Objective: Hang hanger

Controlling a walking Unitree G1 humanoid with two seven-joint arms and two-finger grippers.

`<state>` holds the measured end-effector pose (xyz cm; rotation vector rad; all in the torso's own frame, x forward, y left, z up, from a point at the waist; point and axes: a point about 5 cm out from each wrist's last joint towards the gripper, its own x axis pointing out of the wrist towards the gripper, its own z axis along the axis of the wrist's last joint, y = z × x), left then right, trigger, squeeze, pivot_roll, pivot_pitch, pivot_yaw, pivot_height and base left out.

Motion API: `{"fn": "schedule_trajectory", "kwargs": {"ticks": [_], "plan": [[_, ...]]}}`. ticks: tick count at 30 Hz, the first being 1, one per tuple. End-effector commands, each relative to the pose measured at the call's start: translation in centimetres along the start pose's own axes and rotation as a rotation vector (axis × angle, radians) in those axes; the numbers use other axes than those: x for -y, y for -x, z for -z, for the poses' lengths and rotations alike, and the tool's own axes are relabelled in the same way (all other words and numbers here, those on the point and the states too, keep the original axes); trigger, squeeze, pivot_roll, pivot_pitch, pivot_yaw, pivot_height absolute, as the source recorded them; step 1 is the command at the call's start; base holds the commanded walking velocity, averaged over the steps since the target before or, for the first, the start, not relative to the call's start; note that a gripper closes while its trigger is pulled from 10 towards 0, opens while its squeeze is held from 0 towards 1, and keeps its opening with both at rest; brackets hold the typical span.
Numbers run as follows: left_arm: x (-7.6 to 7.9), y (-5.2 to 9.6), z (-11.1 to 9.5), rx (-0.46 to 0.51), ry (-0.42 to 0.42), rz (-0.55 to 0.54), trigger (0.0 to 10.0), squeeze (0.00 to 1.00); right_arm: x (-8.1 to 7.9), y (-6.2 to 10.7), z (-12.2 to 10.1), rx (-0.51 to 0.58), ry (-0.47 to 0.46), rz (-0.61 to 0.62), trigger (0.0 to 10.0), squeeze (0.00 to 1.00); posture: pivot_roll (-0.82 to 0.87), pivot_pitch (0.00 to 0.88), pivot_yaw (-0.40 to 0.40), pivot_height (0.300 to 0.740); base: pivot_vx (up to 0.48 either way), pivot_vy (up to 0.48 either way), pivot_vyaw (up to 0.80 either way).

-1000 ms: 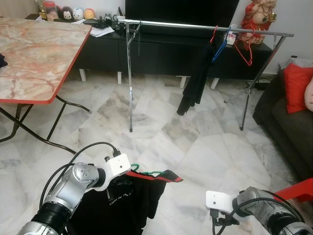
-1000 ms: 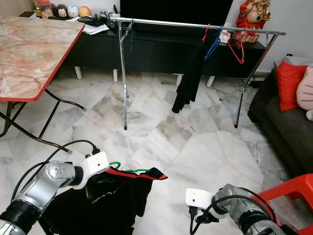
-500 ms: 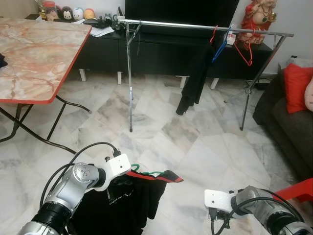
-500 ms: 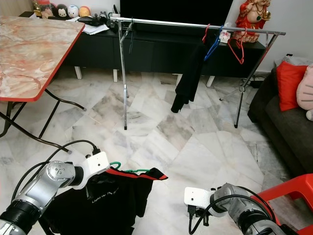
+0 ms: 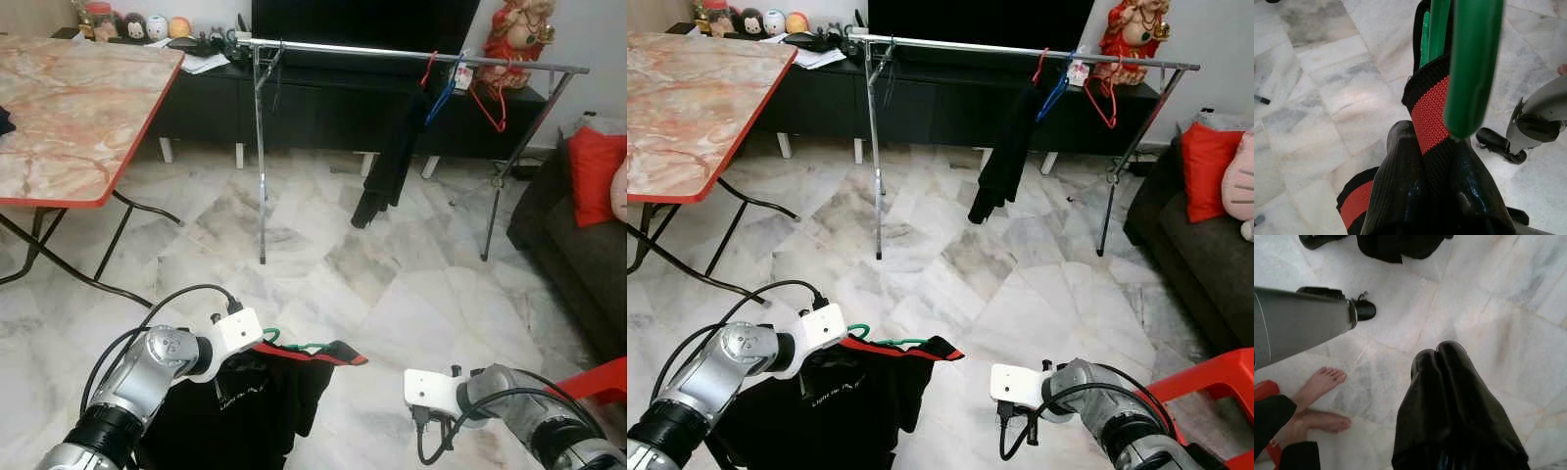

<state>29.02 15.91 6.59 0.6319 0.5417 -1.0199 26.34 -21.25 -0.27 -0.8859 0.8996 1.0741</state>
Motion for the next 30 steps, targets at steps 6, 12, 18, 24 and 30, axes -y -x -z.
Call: {"fn": "schedule_trajectory", "kwargs": {"ticks": [6, 12, 18, 24, 30], "plan": [[0.2, -0.1, -1.1, 0.045, -0.018, 0.022, 10.0, 0.00, 1.7, 0.9, -1.2, 0.050, 0.041, 0.081, 10.0, 1.00, -0.01, 0.000, -0.131, 0.740, 0.000, 0.000, 0.00], [0.5, -0.2, -1.1, 0.046, -0.017, 0.048, 10.0, 0.00, 3.1, 2.1, -3.0, 0.120, 0.151, 0.151, 10.0, 1.00, -0.01, 0.000, -0.131, 0.740, 0.000, 0.000, 0.00], [0.7, -0.2, -1.1, 0.049, -0.013, 0.071, 10.0, 0.00, 2.8, 2.5, -4.3, 0.181, 0.285, 0.139, 10.0, 1.00, -0.01, 0.000, -0.135, 0.740, 0.000, 0.000, 0.00], [0.7, -0.3, -1.6, 0.079, 0.014, 0.082, 10.0, 0.00, 2.2, 2.6, -4.7, 0.192, 0.389, 0.130, 10.0, 0.00, -0.01, 0.000, -0.135, 0.740, 0.000, 0.000, 0.00], [0.5, -0.3, -2.1, 0.115, 0.048, 0.084, 10.0, 0.00, 2.2, 2.6, -4.4, 0.184, 0.389, 0.142, 10.0, 0.00, -0.01, 0.000, -0.135, 0.740, 0.000, 0.000, 0.00]]}}
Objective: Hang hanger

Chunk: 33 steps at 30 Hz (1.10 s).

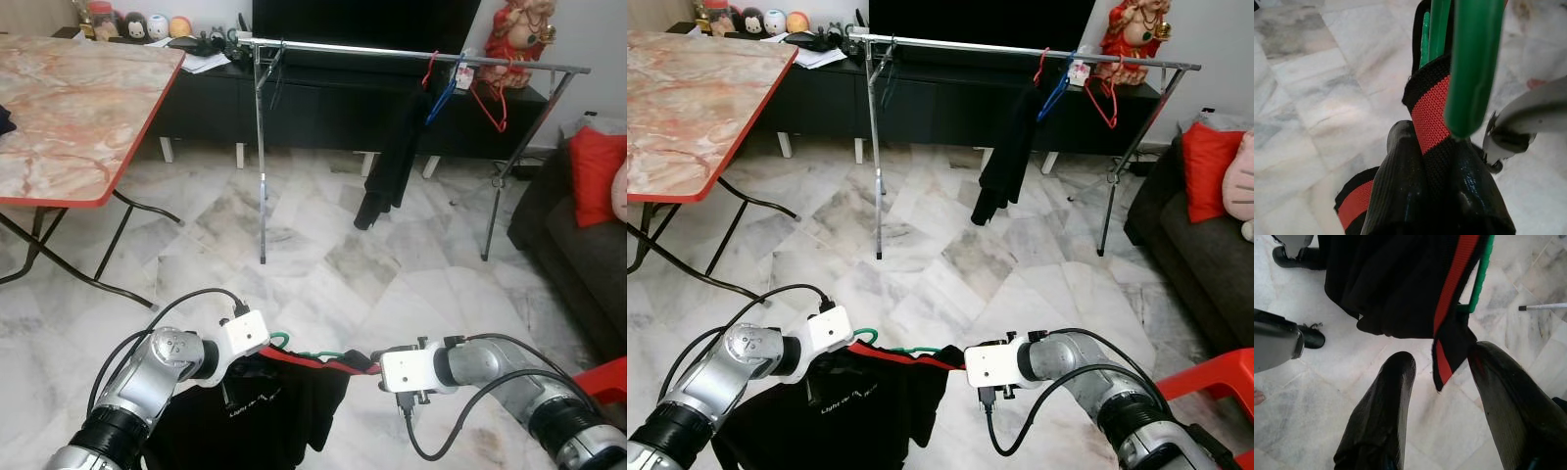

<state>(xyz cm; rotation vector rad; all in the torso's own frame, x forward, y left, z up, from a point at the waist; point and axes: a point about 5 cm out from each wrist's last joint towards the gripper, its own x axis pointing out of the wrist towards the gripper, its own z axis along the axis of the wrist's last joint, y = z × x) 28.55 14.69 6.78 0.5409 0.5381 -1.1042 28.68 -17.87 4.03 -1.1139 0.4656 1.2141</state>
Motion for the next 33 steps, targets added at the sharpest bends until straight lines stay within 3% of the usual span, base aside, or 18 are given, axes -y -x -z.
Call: {"fn": "schedule_trajectory", "kwargs": {"ticks": [1, 9, 25, 26, 27, 28, 33], "plan": [[-0.2, 0.1, -1.2, 0.055, 0.006, -0.001, 10.0, 0.00, -0.1, 0.5, 0.5, -0.016, 0.009, 0.002, 10.0, 0.00, -0.01, 0.000, -0.135, 0.740, 0.000, 0.000, 0.00], [0.1, 0.0, -2.2, 0.108, 0.035, 0.029, 10.0, 0.00, -0.2, 0.3, 0.5, -0.017, 0.015, 0.038, 10.0, 0.00, -0.01, 0.000, -0.133, 0.740, 0.000, 0.000, 0.00], [1.0, 0.0, -2.1, 0.095, 0.037, 0.091, 10.0, 0.00, 0.5, -0.1, 0.2, -0.010, 0.034, 0.113, 10.0, 0.00, -0.01, 0.000, -0.133, 0.740, 0.000, 0.000, 0.00], [1.0, 0.0, -2.1, 0.094, 0.038, 0.092, 10.0, 0.00, 0.4, -0.1, 0.2, -0.010, 0.034, 0.110, 6.1, 0.00, -0.01, 0.000, -0.137, 0.740, 0.000, 0.000, 0.00], [1.0, 0.0, -2.1, 0.093, 0.038, 0.091, 10.0, 0.00, 0.4, -0.1, 0.3, -0.009, 0.034, 0.109, 0.8, 0.00, -0.01, 0.000, -0.137, 0.740, 0.000, 0.000, 0.00], [1.1, 0.0, -2.1, 0.089, 0.037, 0.092, 10.0, 0.00, 0.2, -0.2, 0.3, -0.006, 0.040, 0.098, 0.0, 0.00, -0.01, 0.000, -0.137, 0.740, 0.000, 0.000, 0.00], [1.1, 0.0, -2.0, 0.081, 0.033, 0.093, 10.0, 0.00, 0.0, -0.2, 0.4, -0.007, 0.047, 0.085, 0.0, 0.00, -0.01, 0.000, -0.137, 0.740, 0.000, 0.000, 0.00]]}}
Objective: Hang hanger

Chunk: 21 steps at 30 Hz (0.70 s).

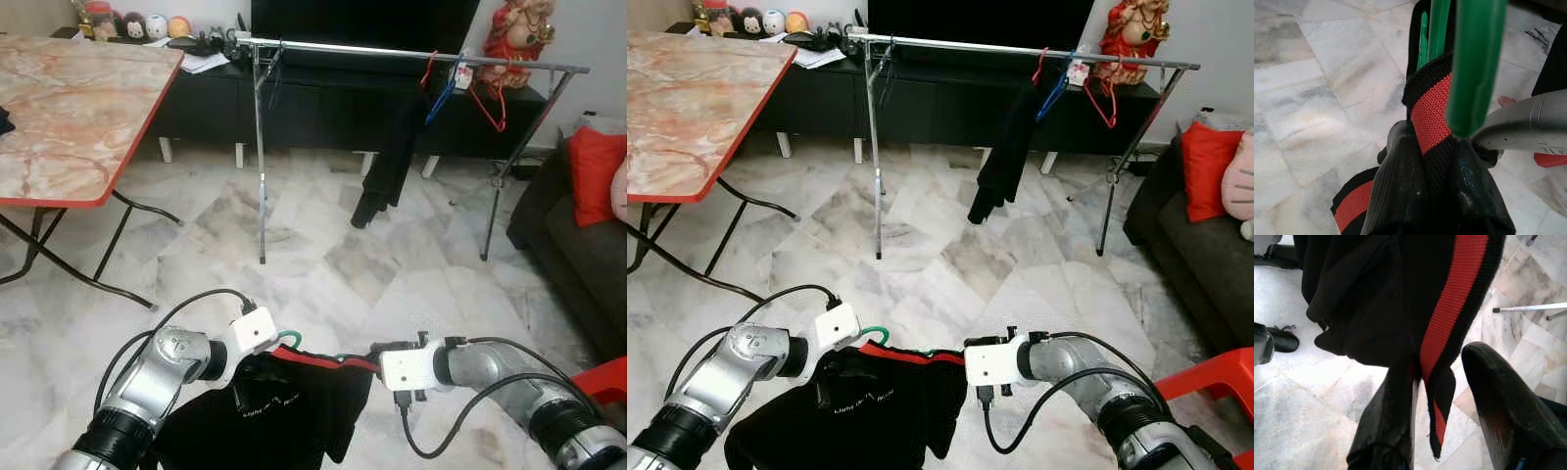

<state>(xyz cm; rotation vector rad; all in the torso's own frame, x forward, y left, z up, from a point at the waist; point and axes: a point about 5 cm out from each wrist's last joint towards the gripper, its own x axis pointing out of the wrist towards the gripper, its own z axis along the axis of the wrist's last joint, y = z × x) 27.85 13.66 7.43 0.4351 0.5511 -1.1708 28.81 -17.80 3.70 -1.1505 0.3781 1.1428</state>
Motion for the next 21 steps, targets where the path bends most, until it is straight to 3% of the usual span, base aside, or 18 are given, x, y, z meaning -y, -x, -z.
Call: {"fn": "schedule_trajectory", "kwargs": {"ticks": [1, 21], "plan": [[0.20, 0.00, -0.93, 0.026, -0.031, 0.014, 10.0, 0.00, -0.03, 0.14, 0.34, -0.015, 0.009, -0.015, 0.0, 0.00, -0.01, 0.000, -0.139, 0.740, 0.000, 0.000, 0.00], [0.32, -0.01, -1.12, 0.036, -0.028, 0.024, 10.0, 0.00, -0.35, 0.08, 0.66, -0.023, 0.007, -0.034, 0.0, 0.00, -0.01, 0.000, -0.138, 0.740, 0.000, 0.000, 0.00]]}}
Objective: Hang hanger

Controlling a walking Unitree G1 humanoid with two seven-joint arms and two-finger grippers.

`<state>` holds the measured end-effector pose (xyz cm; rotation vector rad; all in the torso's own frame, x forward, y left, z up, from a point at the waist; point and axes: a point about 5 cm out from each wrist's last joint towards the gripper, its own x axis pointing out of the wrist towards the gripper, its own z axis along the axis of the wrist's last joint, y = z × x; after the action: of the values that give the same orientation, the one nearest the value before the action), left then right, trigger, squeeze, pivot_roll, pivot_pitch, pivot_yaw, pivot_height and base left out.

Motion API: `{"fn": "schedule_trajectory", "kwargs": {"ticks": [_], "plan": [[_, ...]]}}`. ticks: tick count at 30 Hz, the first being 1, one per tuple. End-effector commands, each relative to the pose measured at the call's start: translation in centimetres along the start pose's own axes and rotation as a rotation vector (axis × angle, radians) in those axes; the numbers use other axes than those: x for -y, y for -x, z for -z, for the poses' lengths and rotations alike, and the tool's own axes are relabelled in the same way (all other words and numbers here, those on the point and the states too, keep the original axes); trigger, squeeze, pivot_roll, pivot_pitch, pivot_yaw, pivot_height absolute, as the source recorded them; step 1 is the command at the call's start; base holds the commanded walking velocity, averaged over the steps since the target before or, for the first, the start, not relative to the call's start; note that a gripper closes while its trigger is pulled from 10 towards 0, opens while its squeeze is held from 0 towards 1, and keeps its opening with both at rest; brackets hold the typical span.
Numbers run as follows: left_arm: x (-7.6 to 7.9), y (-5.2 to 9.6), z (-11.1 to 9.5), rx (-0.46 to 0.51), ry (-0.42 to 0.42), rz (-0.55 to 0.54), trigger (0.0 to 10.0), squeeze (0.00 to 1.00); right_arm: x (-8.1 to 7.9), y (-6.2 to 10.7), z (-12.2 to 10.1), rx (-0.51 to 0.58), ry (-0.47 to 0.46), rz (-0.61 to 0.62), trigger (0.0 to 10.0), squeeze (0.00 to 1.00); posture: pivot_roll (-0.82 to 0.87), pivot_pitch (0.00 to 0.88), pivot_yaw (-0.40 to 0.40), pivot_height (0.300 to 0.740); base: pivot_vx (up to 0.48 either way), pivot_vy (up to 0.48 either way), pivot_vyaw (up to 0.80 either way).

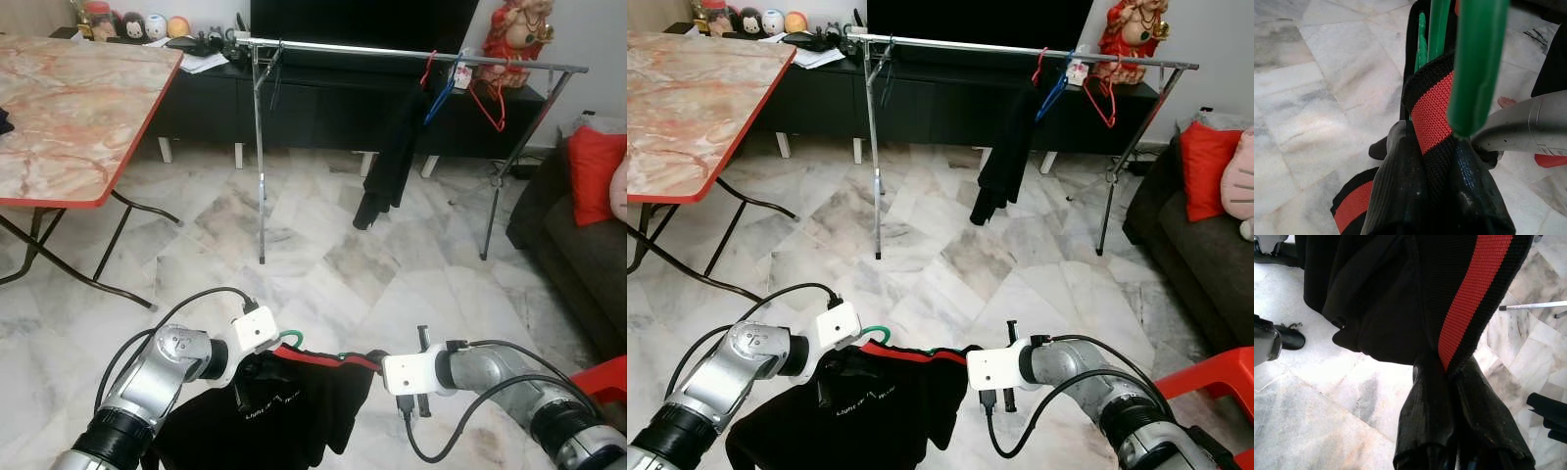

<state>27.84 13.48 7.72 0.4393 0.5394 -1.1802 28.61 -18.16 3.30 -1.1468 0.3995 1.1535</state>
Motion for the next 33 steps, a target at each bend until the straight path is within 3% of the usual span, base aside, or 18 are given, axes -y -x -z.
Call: {"fn": "schedule_trajectory", "kwargs": {"ticks": [1, 11, 15, 18, 23, 29, 33], "plan": [[0.3, 0.0, -0.8, 0.028, -0.017, 0.020, 10.0, 0.00, 0.0, 0.1, 0.3, -0.017, 0.015, -0.017, 0.0, 0.00, -0.01, 0.000, -0.138, 0.740, 0.000, 0.000, 0.00], [0.6, 0.6, -0.2, -0.019, -0.057, 0.051, 10.0, 0.00, -0.2, 0.1, 0.4, -0.027, 0.031, -0.034, 0.0, 0.00, -0.01, 0.000, -0.139, 0.740, 0.000, 0.000, 0.00], [-0.2, 1.2, 0.0, -0.014, -0.053, -0.014, 10.0, 0.00, -0.2, 0.1, 0.5, -0.035, 0.041, -0.042, 0.0, 0.00, -0.01, 0.000, -0.139, 0.740, 0.000, 0.000, 0.00], [-0.3, 2.3, 0.0, 0.024, -0.067, -0.004, 10.0, 0.00, -0.3, 0.1, 0.5, -0.038, 0.051, -0.050, 0.0, 0.00, -0.01, 0.000, -0.139, 0.740, 0.000, 0.000, 0.00], [0.9, 3.9, 0.1, 0.096, -0.065, 0.137, 10.0, 0.00, -0.5, 0.1, 0.5, -0.040, 0.053, -0.071, 0.0, 0.00, -0.01, 0.000, -0.139, 0.740, 0.000, 0.000, 0.00], [0.5, 5.5, 0.4, 0.105, -0.045, 0.140, 10.0, 0.00, -0.7, 0.1, 0.7, -0.051, 0.049, -0.082, 0.0, 0.00, -0.01, 0.000, -0.141, 0.740, 0.000, 0.000, 0.00], [0.4, 6.2, 0.0, 0.189, -0.025, 0.145, 10.0, 0.00, -1.3, 0.0, 0.9, -0.060, 0.053, -0.115, 0.0, 0.00, -0.01, 0.000, -0.146, 0.740, 0.000, 0.000, 0.00]]}}
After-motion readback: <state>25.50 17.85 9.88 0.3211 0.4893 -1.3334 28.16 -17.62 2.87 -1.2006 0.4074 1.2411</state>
